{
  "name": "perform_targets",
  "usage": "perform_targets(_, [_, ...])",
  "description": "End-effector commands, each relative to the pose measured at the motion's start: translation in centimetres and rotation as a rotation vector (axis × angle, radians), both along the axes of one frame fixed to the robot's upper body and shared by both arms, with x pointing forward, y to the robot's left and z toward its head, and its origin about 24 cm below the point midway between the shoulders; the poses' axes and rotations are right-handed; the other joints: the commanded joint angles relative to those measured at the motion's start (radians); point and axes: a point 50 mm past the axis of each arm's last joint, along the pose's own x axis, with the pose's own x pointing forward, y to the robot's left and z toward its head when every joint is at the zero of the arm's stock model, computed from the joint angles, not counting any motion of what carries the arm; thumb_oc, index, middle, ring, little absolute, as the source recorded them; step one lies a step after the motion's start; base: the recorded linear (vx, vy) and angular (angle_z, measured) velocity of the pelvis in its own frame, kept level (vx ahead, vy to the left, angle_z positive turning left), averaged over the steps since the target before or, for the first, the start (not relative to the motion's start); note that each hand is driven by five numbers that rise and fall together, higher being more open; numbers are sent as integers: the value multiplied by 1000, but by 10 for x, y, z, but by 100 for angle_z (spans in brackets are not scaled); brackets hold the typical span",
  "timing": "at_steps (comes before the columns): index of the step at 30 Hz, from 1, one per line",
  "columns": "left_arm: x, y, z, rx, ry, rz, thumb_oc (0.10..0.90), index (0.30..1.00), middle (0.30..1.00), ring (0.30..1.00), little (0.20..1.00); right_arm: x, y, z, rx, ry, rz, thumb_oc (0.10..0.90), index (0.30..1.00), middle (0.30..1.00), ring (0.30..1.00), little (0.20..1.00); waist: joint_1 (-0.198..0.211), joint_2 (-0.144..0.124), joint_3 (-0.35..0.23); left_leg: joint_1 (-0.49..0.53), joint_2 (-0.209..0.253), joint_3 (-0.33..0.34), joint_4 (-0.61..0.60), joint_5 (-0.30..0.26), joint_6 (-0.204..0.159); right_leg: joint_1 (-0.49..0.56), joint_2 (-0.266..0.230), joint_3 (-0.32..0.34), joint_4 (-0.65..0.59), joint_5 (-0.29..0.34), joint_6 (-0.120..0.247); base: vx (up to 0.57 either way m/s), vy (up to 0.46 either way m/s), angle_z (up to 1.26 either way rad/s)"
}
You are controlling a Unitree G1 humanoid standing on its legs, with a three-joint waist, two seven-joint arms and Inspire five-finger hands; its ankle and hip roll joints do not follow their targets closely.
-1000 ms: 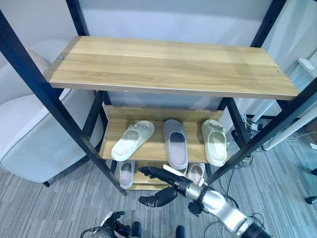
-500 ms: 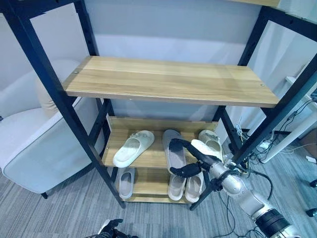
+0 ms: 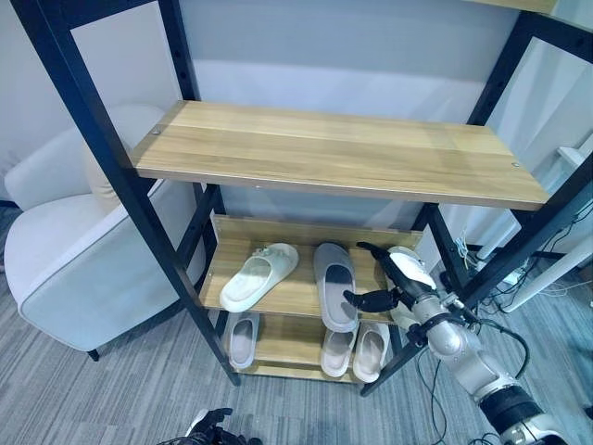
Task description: Arrange the slippers neatly on the shoe rack.
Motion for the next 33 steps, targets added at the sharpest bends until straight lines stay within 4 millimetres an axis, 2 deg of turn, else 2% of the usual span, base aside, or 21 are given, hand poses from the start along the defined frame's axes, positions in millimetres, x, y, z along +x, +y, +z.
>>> perform_targets(1, [-17, -1, -6, 20, 90, -75, 800, 900, 900, 900, 900, 37, -1, 82, 142, -317, -19, 800, 900, 900, 900, 900, 37, -2, 28, 1, -11, -29, 45, -155, 24, 44, -96, -6, 13, -91, 94, 1, 37, 7])
perform_targets(2, [-16, 2, -5, 23, 85, -54, 800, 900, 900, 900, 900, 39, -4, 87, 92, -319, -12, 800, 900, 900, 900, 900, 37, -1, 28, -10, -16, -32, 43, -153, 25, 34, -100, -9, 13, -87, 96, -11, 34, 9])
perform_targets(5, [-16, 6, -4, 29, 85, -39, 800, 900, 900, 900, 900, 44, -6, 89, 90, -313, -17, 800, 900, 900, 900, 900, 37, 0, 30, -28, -19, -33, 46, -151, 26, 20, -103, -11, 13, -82, 98, -15, 21, 7])
perform_targets(12, [-8, 13, -1, 41, 56, -12, 800, 900, 900, 900, 900, 53, -6, 94, 221, -296, -33, 800, 900, 900, 900, 900, 38, 2, 41, -89, -29, -41, 44, -134, 25, -31, -110, -16, 12, -69, 99, -29, 26, 4])
perform_targets(19, [9, 17, 5, 44, -5, 33, 800, 900, 900, 900, 900, 61, -12, 102, 98, -298, -47, 800, 900, 900, 900, 900, 31, -5, 54, -160, -39, -56, 27, -104, 22, -96, -114, -24, 15, -52, 97, -30, 11, 6])
perform_targets(21, [17, 16, 7, 37, -34, 32, 800, 900, 900, 900, 900, 63, -16, 107, 8, -301, -44, 800, 900, 900, 900, 900, 31, -5, 67, -180, -44, -63, 24, -97, 21, -113, -119, -32, 16, -45, 97, -33, 17, 6])
perform_targets(25, [25, 11, 9, 24, -60, 13, 800, 900, 900, 900, 900, 66, -15, 113, -63, -320, -38, 800, 900, 900, 900, 900, 35, -3, 85, -196, -48, -70, 26, -94, 21, -126, -120, -35, 19, -40, 97, -22, 14, 14])
perform_targets(28, [31, 8, 10, 18, -72, -7, 800, 900, 900, 900, 900, 70, -11, 120, -179, -343, -26, 800, 900, 900, 900, 900, 42, -8, 102, -201, -48, -74, 29, -94, 21, -125, -120, -41, 20, -39, 99, -6, 1, 2])
perform_targets(33, [34, 6, 11, 17, -80, -22, 800, 900, 900, 900, 900, 72, -7, 118, -203, -355, -47, 800, 900, 900, 900, 900, 48, -14, 114, -197, -47, -80, 33, -98, 22, -122, -119, -45, 21, -41, 99, 0, 0, 0])
